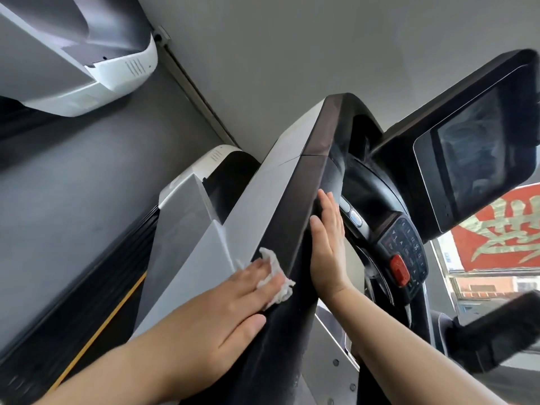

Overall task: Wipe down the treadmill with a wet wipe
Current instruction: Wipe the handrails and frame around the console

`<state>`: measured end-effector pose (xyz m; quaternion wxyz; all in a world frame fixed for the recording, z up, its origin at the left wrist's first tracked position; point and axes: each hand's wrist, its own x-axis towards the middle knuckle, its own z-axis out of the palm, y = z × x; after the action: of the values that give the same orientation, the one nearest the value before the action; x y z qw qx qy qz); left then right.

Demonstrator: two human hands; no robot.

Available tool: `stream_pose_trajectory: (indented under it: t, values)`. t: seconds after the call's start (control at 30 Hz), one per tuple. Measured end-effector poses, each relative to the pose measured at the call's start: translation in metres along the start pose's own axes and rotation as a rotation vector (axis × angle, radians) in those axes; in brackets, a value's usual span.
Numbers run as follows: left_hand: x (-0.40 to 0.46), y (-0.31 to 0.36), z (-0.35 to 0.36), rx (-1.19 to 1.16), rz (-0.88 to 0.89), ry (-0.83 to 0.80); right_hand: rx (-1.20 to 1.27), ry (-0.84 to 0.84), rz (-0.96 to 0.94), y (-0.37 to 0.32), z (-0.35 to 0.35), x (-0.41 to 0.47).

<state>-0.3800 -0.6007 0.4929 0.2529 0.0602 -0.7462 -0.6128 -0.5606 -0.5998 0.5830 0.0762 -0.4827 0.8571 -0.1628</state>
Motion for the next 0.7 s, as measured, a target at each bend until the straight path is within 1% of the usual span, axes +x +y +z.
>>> stream_pose_trajectory:
  t: [0.1, 0.23, 0.33, 0.43, 0.6, 0.7]
  values:
    - [0.019, 0.003, -0.004, 0.055, -0.012, 0.028, 0.003, 0.023, 0.044, -0.003, 0.001, -0.006]
    - [0.076, -0.002, -0.019, 0.045, -0.107, 0.065, 0.043, 0.002, 0.141, -0.008, 0.007, -0.035]
    - [0.09, -0.006, -0.022, 0.055, -0.119, 0.07, 0.048, -0.003, 0.143, -0.01, 0.012, -0.057]
    - [0.064, -0.005, -0.013, 0.034, -0.065, 0.083, 0.054, 0.006, 0.145, -0.01, 0.013, -0.058]
    - [-0.021, 0.007, 0.01, -0.014, 0.019, 0.035, 0.036, -0.001, 0.161, -0.015, 0.015, -0.058]
    - [-0.029, 0.009, 0.01, 0.026, 0.03, 0.02, 0.029, 0.01, 0.163, -0.017, 0.015, -0.058]
